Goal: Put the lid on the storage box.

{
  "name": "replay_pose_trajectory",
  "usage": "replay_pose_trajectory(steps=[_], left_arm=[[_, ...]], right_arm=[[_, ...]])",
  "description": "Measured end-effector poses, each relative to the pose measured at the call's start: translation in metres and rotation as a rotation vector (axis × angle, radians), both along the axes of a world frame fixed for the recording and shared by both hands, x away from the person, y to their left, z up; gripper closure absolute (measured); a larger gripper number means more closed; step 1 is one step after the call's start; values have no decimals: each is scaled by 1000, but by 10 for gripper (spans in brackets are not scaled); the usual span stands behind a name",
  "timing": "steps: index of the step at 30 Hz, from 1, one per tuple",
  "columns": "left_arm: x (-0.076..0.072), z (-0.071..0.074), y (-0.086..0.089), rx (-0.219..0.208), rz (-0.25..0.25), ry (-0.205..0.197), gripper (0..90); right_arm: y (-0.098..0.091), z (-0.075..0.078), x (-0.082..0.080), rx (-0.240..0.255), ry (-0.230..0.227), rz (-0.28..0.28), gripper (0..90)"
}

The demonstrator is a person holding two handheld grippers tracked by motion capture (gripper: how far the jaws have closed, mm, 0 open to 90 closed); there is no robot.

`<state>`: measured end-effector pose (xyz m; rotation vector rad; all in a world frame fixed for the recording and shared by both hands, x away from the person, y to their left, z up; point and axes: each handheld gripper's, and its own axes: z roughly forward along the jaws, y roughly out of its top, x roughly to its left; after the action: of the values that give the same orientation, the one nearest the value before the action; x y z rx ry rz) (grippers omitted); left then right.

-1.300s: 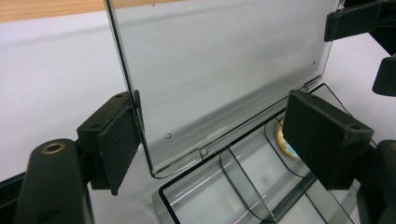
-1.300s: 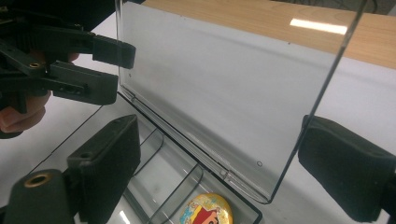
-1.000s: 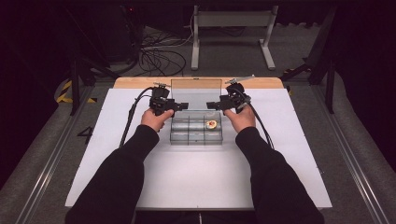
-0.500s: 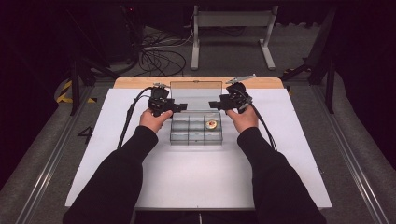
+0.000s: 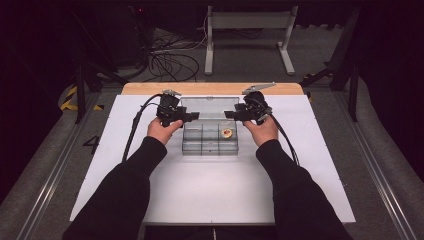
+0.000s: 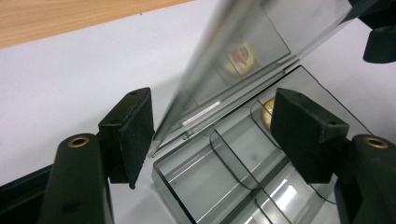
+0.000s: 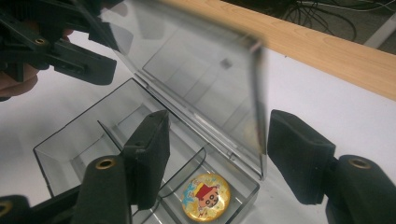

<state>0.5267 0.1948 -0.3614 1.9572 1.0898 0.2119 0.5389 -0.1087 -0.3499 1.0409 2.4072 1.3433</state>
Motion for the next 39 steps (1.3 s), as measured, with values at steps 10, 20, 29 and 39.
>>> replay_pose_trajectory(steps=[10, 20, 29, 39], left_arm=[[-3, -2, 0, 10, -24, -3, 292], [-5, 1, 3, -4, -19, -4, 292], [-7, 5, 4, 1, -23, -6, 287], [-13, 10, 7, 18, -30, -16, 283]], right_arm=[[-2, -2, -4, -10, 0, 10, 377], [-8, 1, -21, -24, -26, 12, 400], [-18, 11, -39, -63, -17, 15, 676], [-16, 23, -49, -67, -49, 28, 898]])
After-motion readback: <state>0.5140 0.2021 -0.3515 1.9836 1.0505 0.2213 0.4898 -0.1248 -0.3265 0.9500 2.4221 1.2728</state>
